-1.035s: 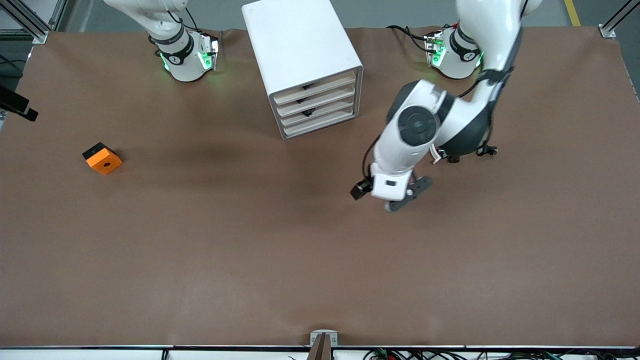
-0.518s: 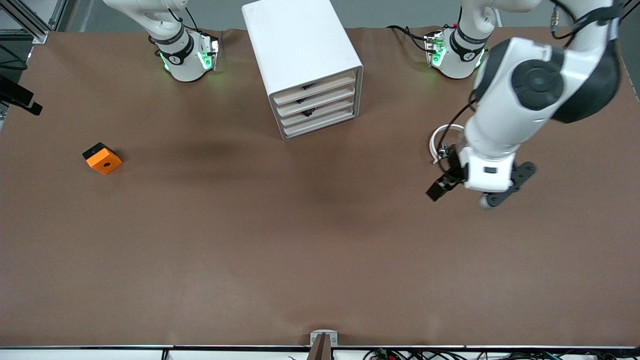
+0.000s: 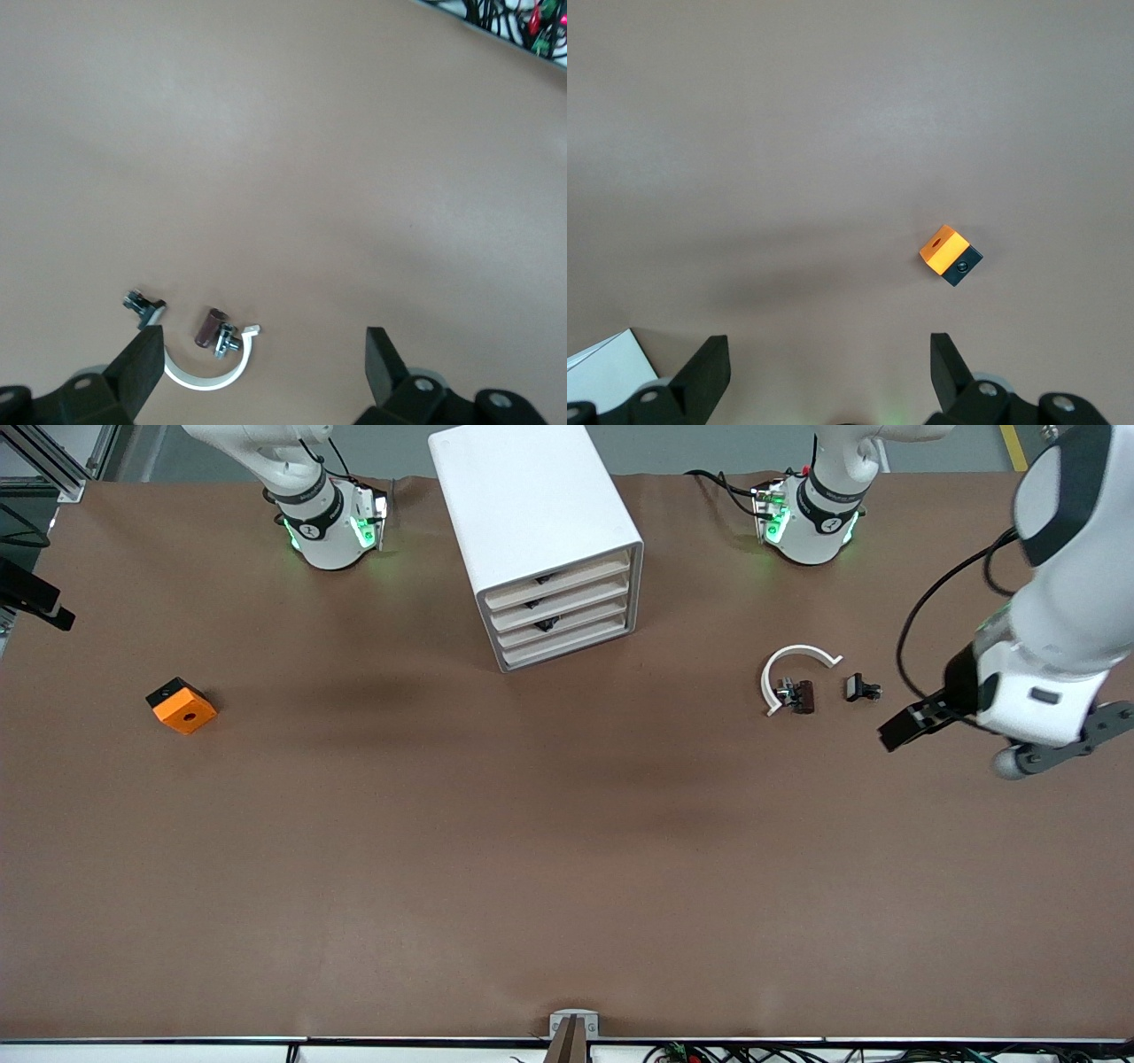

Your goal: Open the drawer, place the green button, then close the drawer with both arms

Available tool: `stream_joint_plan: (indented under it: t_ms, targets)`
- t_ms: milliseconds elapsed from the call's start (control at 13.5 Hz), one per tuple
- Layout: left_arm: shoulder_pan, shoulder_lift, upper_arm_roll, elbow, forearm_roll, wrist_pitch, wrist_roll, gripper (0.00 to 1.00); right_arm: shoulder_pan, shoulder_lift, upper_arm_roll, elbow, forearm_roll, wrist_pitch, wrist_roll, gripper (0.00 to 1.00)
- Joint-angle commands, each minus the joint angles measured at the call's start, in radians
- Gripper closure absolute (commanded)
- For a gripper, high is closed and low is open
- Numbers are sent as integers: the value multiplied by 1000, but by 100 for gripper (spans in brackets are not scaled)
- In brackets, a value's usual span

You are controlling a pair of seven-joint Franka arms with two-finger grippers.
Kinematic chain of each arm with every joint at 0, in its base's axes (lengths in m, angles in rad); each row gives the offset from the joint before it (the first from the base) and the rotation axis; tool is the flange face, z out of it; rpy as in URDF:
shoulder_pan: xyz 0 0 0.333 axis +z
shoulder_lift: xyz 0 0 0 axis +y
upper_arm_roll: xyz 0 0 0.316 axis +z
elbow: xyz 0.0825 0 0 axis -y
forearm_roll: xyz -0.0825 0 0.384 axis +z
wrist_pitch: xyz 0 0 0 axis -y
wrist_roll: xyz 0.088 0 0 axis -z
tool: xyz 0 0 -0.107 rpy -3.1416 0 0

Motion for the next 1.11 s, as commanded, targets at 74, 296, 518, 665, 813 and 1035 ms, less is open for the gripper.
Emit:
stream_joint_plan:
  t_ms: [74,296,518,665,813,1035]
  targets:
    - [22,-60,-13,-4,5,-71,154,0,17,-27,-14,-26,-34,17,-29,0]
    - [40,-94,-10,-15,6,-108,264,0,19,-33,-14,-26,-39,19,-75,0]
    - [65,-154,-13,-77,5,-125,365,0,36,-47,-12,-29,-39,19,-75,0]
    - [95,-193,-21,-125,3,-124,460,0,37,-54,-11,-32,-39,25,-75,0]
    - [109,-232,-21,-168,3,-122,498,0,37,-56,-11,-30,-37,26,-75,0]
    - [134,-295,-53,-251,3,-108,499,0,36,-60,-11,-32,-37,32,-75,0]
